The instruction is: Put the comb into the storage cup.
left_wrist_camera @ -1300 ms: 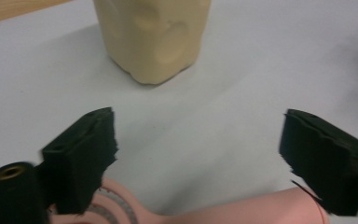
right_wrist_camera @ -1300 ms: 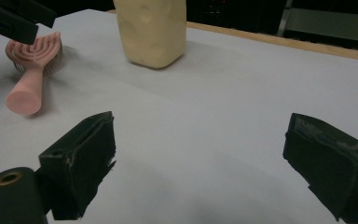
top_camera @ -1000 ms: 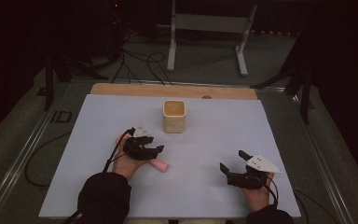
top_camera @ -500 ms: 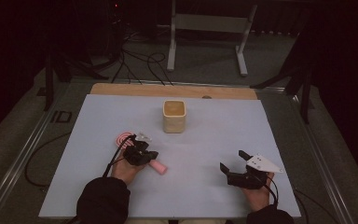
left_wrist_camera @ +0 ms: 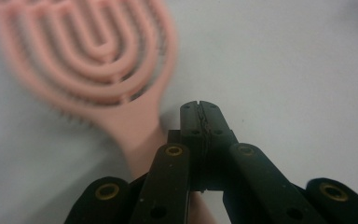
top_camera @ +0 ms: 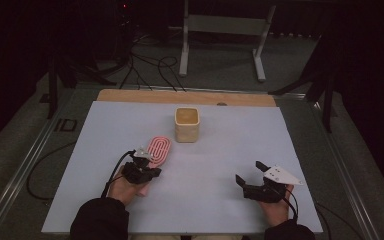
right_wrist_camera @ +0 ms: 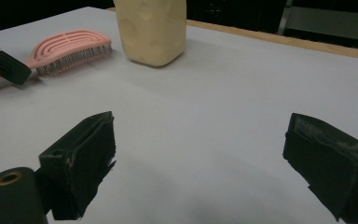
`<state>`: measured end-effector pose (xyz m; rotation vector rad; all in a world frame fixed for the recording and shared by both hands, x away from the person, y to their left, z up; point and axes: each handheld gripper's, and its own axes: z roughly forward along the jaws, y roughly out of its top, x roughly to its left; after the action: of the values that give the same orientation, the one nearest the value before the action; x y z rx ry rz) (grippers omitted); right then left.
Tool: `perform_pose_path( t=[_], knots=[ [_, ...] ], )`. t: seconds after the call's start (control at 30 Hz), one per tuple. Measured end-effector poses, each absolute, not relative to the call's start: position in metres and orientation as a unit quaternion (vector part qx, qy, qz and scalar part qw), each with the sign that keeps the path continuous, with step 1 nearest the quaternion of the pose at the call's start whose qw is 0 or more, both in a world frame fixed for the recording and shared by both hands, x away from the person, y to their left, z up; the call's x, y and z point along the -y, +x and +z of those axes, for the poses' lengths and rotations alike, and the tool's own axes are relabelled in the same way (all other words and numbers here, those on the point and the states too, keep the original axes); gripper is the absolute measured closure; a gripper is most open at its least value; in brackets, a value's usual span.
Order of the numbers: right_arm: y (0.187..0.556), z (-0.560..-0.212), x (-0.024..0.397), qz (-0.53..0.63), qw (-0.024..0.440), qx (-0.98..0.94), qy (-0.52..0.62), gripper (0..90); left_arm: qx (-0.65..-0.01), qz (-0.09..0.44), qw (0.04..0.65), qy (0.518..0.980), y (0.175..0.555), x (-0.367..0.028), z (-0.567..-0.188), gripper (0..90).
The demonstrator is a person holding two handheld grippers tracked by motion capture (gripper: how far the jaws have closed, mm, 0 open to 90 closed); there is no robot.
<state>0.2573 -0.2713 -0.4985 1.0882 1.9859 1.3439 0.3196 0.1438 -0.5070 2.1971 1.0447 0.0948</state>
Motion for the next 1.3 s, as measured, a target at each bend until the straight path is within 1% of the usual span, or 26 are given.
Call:
perform_pose_path(
  t=[0.23,0.5,0.6,0.67,0.77,0.8,0.9,0.97,1.07,1.13,1.23,1.3],
  knots=[
    [0.257,-0.499,0.271,0.493,0.251,-0.73,0.401,9.0,-0.409,0.035,0.355,0.84,0.316,-0.156,-0.506,89.8],
    [0.258,-0.499,0.271,0.493,0.252,-0.731,0.399,9.0,-0.405,0.037,0.353,0.843,0.314,-0.155,-0.507,89.7],
    [0.258,-0.499,0.271,0.493,0.251,-0.73,0.4,9.0,-0.407,0.041,0.354,0.841,0.314,-0.156,-0.507,88.5],
    [0.258,-0.499,0.271,0.493,0.252,-0.73,0.4,9.0,-0.409,0.046,0.366,0.835,0.312,-0.158,-0.503,87.3],
    [0.258,-0.499,0.271,0.494,0.252,-0.73,0.399,9.0,-0.406,0.07,0.391,0.823,0.308,-0.162,-0.495,79.8],
    [0.257,-0.499,0.271,0.494,0.252,-0.73,0.399,9.0,-0.407,0.082,0.398,0.818,0.305,-0.164,-0.492,75.9],
    [0.257,-0.498,0.272,0.495,0.253,-0.729,0.399,9.0,-0.412,0.123,0.423,0.798,0.296,-0.174,-0.484,62.6],
    [0.257,-0.498,0.272,0.496,0.253,-0.728,0.399,9.0,-0.42,0.156,0.433,0.783,0.288,-0.182,-0.479,51.5],
    [0.257,-0.498,0.272,0.497,0.253,-0.729,0.398,9.0,-0.431,0.197,0.455,0.754,0.274,-0.196,-0.473,38.3],
    [0.256,-0.498,0.271,0.497,0.253,-0.729,0.397,9.0,-0.434,0.223,0.469,0.736,0.263,-0.206,-0.471,32.6],
    [0.256,-0.497,0.271,0.5,0.255,-0.728,0.393,9.0,-0.436,0.263,0.471,0.72,0.246,-0.218,-0.469,22.9],
    [0.256,-0.496,0.27,0.502,0.254,-0.727,0.393,9.0,-0.438,0.277,0.476,0.711,0.237,-0.226,-0.47,17.3]
  ],
)
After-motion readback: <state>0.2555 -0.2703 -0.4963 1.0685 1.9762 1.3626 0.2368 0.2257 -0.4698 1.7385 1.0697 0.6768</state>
